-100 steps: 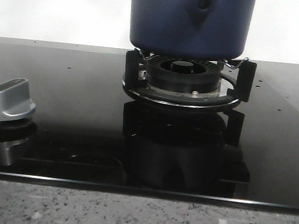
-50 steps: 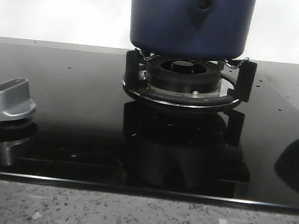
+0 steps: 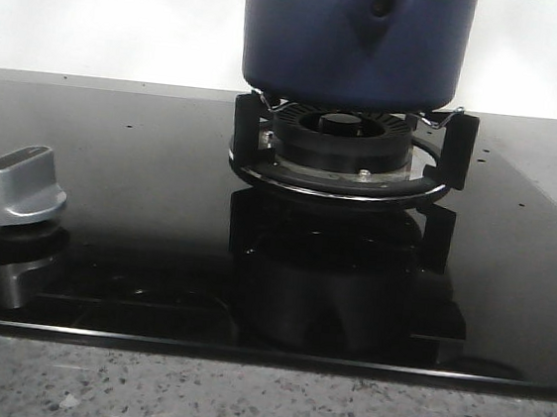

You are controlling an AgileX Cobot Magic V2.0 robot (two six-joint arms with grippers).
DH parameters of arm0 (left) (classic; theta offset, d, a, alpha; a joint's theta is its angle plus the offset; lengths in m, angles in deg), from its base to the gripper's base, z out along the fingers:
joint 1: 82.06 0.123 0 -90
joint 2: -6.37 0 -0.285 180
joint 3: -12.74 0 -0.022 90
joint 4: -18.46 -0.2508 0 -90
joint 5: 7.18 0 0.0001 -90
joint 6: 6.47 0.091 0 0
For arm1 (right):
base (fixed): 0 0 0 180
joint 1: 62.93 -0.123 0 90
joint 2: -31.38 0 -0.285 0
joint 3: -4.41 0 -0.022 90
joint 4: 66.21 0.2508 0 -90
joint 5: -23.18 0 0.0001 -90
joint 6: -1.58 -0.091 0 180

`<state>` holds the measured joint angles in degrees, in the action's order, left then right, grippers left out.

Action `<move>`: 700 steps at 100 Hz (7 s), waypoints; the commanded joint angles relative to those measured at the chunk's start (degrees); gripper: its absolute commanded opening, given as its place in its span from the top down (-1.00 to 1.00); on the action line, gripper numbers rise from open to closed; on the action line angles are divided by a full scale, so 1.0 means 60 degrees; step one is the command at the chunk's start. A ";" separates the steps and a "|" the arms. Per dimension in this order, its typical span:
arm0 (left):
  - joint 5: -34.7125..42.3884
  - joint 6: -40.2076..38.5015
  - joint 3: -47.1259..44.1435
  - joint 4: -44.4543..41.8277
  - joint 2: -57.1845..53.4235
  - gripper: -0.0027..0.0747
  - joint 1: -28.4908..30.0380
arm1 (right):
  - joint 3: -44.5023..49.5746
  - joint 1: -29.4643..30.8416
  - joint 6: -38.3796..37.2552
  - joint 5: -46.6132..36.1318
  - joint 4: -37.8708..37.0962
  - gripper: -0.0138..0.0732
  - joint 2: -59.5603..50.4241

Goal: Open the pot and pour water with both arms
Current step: 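Lift the bowl with the right gripper and carry it over the pot, then tilt the bowl with the right gripper to pour water into the pot, then set the bowl back on the counter and open the right gripper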

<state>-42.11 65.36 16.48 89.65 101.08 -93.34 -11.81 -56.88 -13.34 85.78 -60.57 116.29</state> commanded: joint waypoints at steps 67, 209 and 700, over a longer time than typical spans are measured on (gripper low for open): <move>0.0227 -0.0091 0.0317 0.0849 -0.0503 0.20 0.0008 | -0.2761 -0.2955 0.0394 -0.1626 -0.1481 0.83 0.2198; 0.0227 -0.0091 0.0317 0.0849 -0.0464 0.20 0.0008 | -0.2761 -0.4756 0.0377 -0.4698 -0.6738 0.79 0.2670; 0.0691 0.2419 0.0317 0.3173 0.0226 0.20 -0.3218 | 0.3089 0.1173 -0.0977 -0.0362 -0.2106 -0.01 0.0725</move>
<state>-38.95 75.98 16.48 103.67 105.01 -111.24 8.04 -50.34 -19.70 86.52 -72.43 123.60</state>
